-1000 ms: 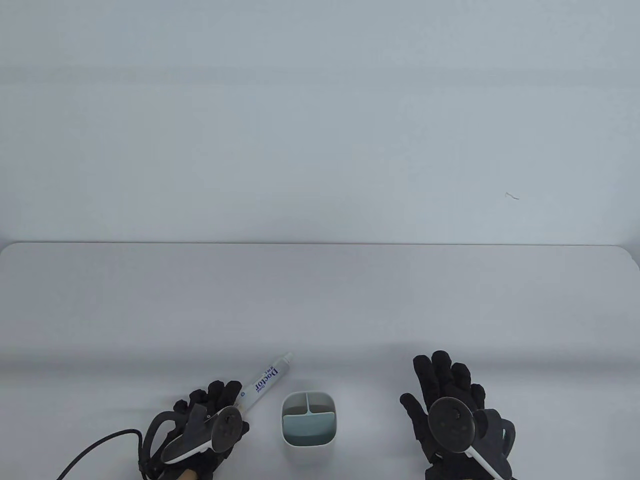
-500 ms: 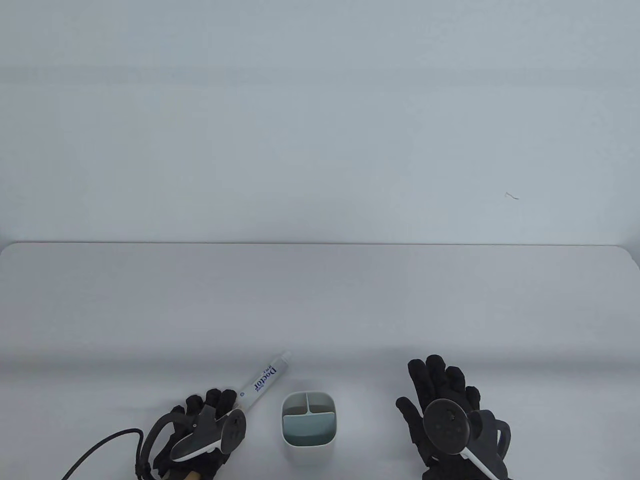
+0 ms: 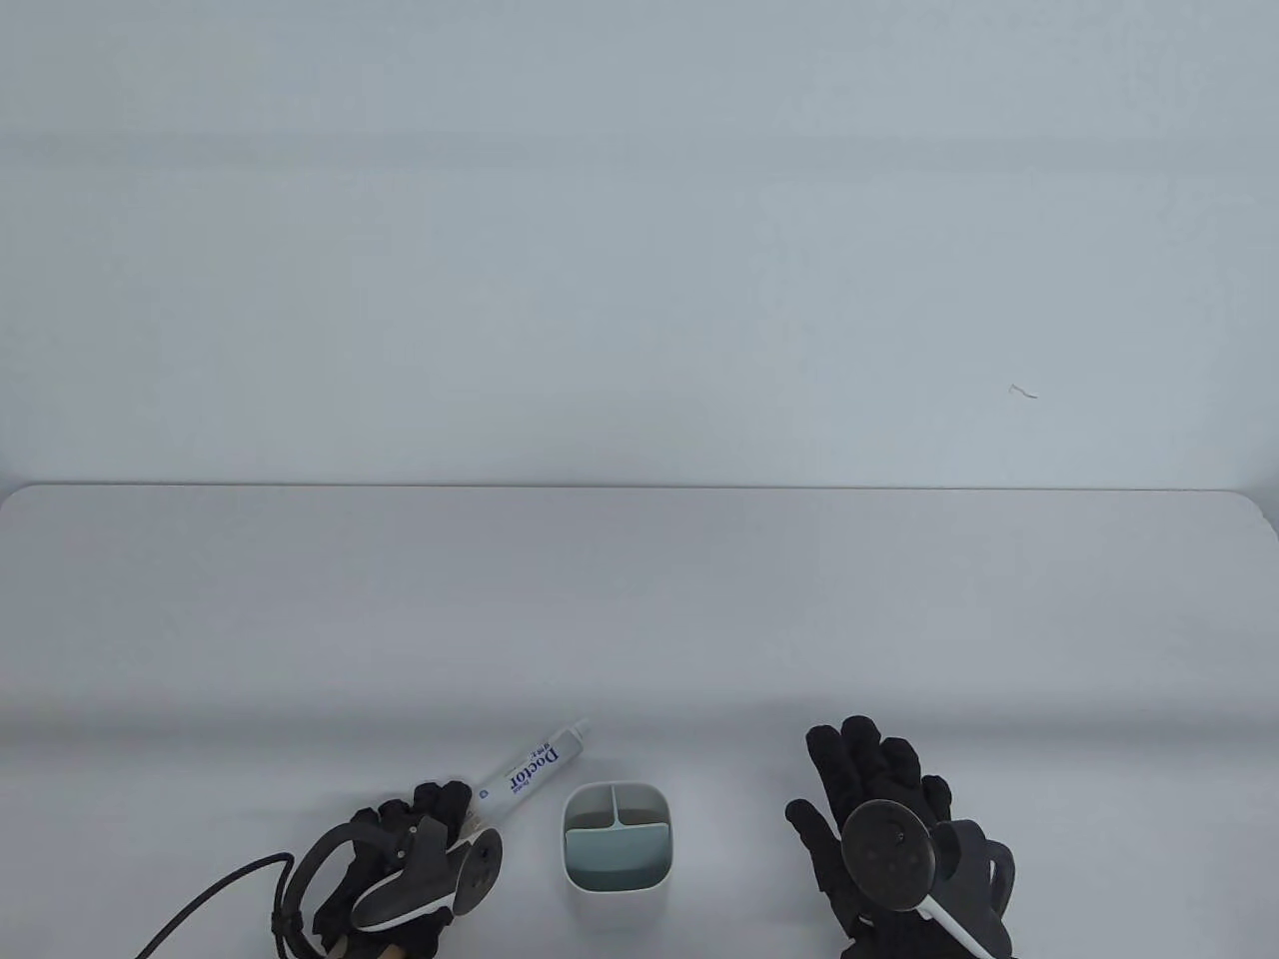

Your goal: Insert toothpaste into the toothbrush holder

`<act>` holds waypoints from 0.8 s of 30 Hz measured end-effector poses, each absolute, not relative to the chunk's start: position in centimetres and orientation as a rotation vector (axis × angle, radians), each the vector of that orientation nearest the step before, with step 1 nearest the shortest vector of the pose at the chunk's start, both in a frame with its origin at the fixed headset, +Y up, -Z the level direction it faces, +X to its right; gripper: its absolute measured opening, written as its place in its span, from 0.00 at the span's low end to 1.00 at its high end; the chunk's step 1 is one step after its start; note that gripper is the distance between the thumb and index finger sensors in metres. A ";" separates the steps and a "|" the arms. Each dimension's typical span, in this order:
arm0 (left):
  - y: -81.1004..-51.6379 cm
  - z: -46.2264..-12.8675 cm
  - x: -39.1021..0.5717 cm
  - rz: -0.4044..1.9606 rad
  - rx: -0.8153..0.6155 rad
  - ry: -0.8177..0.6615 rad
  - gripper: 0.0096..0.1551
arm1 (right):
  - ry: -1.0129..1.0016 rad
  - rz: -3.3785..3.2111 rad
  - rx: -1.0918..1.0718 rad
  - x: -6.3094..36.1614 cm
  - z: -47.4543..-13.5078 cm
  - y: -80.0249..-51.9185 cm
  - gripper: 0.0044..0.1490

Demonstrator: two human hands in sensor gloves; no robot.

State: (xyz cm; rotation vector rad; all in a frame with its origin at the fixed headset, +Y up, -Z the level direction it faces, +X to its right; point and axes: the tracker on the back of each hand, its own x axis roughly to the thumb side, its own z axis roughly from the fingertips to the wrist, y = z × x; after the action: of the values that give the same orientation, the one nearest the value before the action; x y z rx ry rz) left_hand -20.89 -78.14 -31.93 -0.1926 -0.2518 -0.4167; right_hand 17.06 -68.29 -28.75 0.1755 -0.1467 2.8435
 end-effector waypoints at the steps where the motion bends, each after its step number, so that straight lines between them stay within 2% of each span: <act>1: -78.1 -31.9 -20.9 -0.423 -0.185 -0.253 0.34 | -0.144 2.841 0.178 17.1 -28.8 -68.3 0.43; 12: -78.2 -31.9 -20.7 -0.430 -0.181 -0.278 0.35 | -0.127 2.822 0.191 17.1 -28.8 -68.3 0.42; 20: -78.2 -32.6 -22.5 -0.249 -0.260 -0.213 0.40 | -0.098 2.802 0.209 16.9 -28.9 -68.4 0.42; 21: -78.2 -32.7 -22.8 -0.235 -0.260 -0.203 0.48 | -0.093 2.802 0.211 16.9 -29.0 -68.4 0.42; 24: -77.8 -33.0 -23.9 -0.180 -0.236 -0.159 0.51 | -0.081 2.792 0.226 16.7 -29.1 -68.4 0.42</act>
State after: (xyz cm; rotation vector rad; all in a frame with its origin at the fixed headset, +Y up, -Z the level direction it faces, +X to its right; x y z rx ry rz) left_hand -23.89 -77.82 -33.04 -0.2356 -0.1594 -0.1804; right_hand 16.67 -68.40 -29.09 0.2258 -0.0808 2.7918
